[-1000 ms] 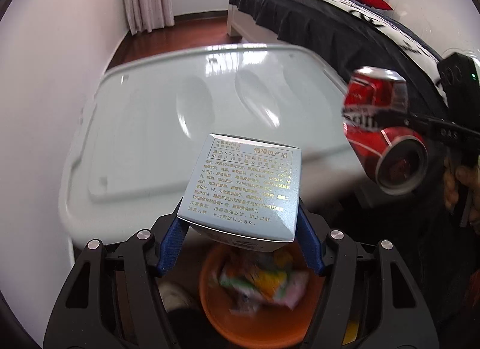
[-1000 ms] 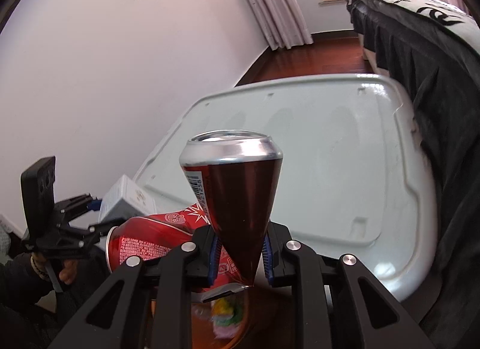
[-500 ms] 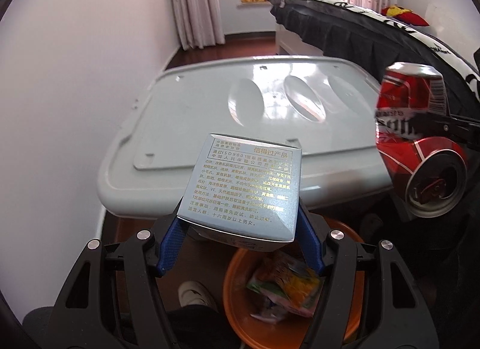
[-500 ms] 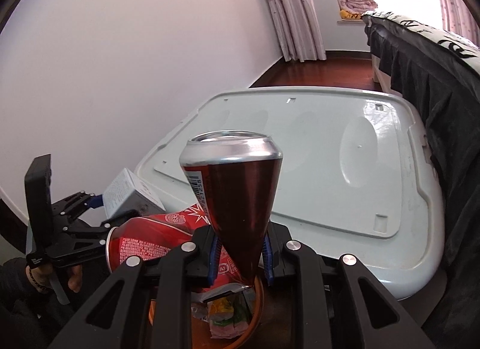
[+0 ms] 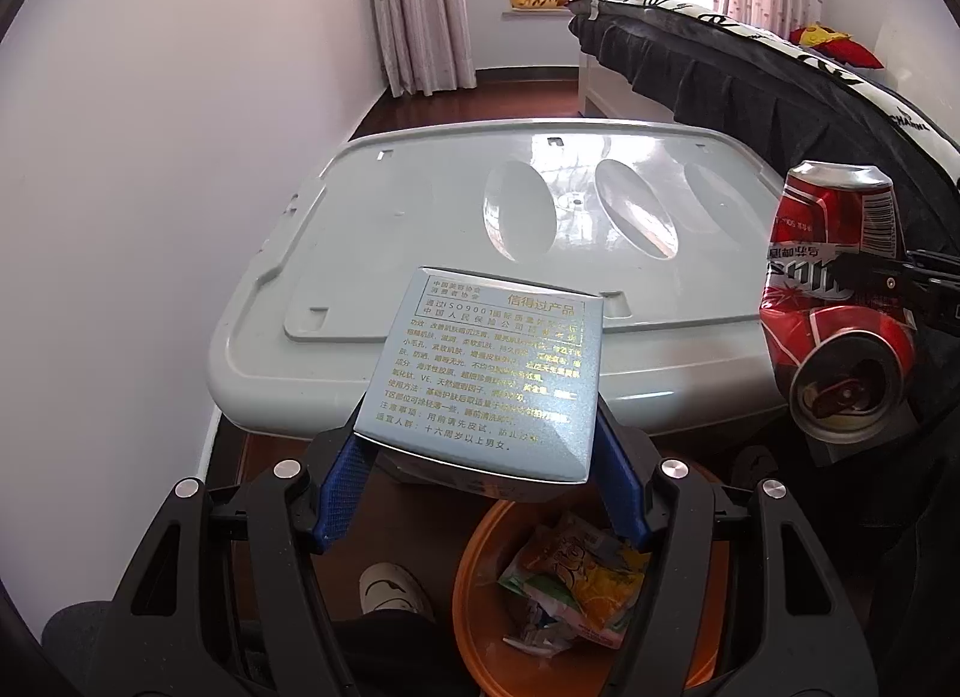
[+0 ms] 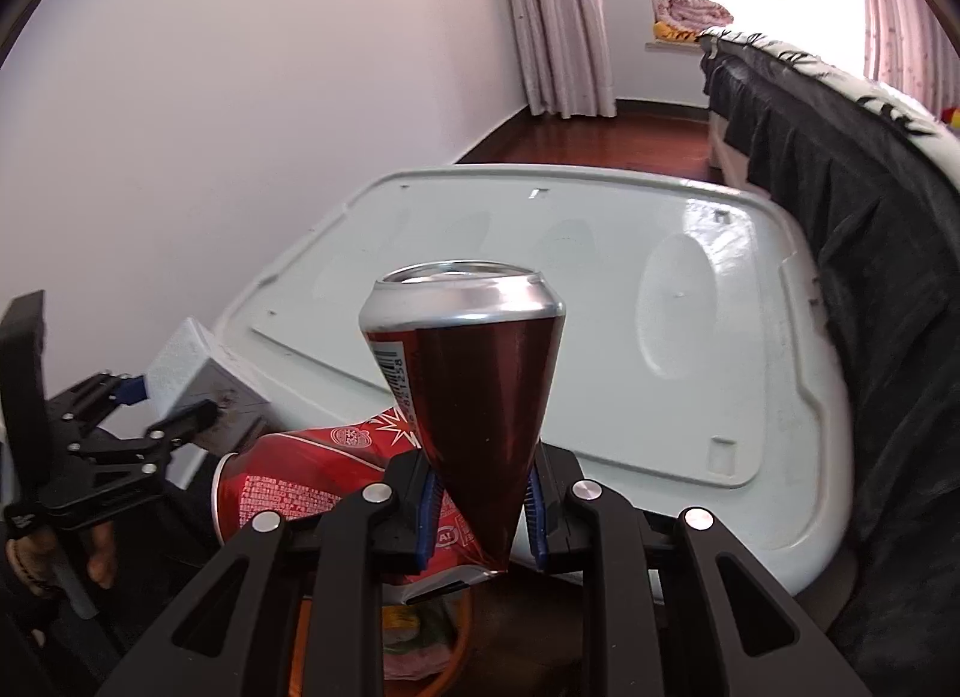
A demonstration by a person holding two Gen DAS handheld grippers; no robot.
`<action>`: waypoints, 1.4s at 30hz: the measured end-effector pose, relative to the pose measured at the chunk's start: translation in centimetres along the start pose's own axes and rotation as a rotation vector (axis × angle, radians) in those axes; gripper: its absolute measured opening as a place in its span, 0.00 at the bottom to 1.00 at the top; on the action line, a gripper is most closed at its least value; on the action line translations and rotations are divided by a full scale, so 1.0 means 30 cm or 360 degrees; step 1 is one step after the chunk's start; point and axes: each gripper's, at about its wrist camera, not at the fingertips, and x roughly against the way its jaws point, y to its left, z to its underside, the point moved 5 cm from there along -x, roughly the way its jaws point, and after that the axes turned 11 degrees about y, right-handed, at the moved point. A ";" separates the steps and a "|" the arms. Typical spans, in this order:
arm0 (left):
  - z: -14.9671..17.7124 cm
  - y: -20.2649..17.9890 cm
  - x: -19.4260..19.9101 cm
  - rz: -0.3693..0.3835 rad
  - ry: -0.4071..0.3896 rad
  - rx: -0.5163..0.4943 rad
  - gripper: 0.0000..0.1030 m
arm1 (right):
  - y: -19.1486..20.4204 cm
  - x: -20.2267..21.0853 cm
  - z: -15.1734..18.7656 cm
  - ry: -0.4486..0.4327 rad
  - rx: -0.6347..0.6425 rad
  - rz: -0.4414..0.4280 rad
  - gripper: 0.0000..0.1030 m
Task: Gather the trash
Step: 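Carry the cola can and white box over the orange bucket with both tools, then open both tools to drop the cola can and white box into the bucket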
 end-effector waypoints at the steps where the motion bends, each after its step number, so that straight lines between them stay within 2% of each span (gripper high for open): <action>1: -0.001 -0.001 -0.001 -0.0003 0.0000 0.0001 0.62 | -0.001 0.001 -0.003 -0.0005 0.0006 0.0025 0.22; 5: -0.002 -0.007 -0.003 -0.0015 -0.0002 0.0006 0.62 | -0.010 0.012 -0.020 -0.0039 0.0014 0.0092 0.22; 16: 0.030 -0.006 -0.003 -0.0029 0.0033 -0.0004 0.62 | 0.003 0.007 -0.023 -0.0020 0.0059 0.0112 0.22; 25: 0.083 -0.055 0.015 0.0006 0.0046 -0.0081 0.62 | 0.011 0.011 -0.010 -0.0005 0.0096 0.0063 0.22; 33: 0.119 -0.063 -0.003 0.0085 0.0122 -0.0125 0.62 | 0.065 -0.016 0.040 0.0082 0.0182 0.0016 0.22; 36: 0.151 -0.062 -0.028 0.0088 0.0188 -0.0166 0.63 | 0.095 -0.034 0.067 0.0125 0.0239 0.0001 0.23; 39: 0.206 -0.071 -0.109 0.0110 0.0389 -0.0200 0.63 | 0.150 -0.092 0.104 0.0242 0.0315 -0.0055 0.21; 42: 0.256 -0.085 -0.165 0.0141 0.0542 -0.0240 0.63 | 0.264 -0.167 0.170 0.0383 0.0501 -0.0059 0.19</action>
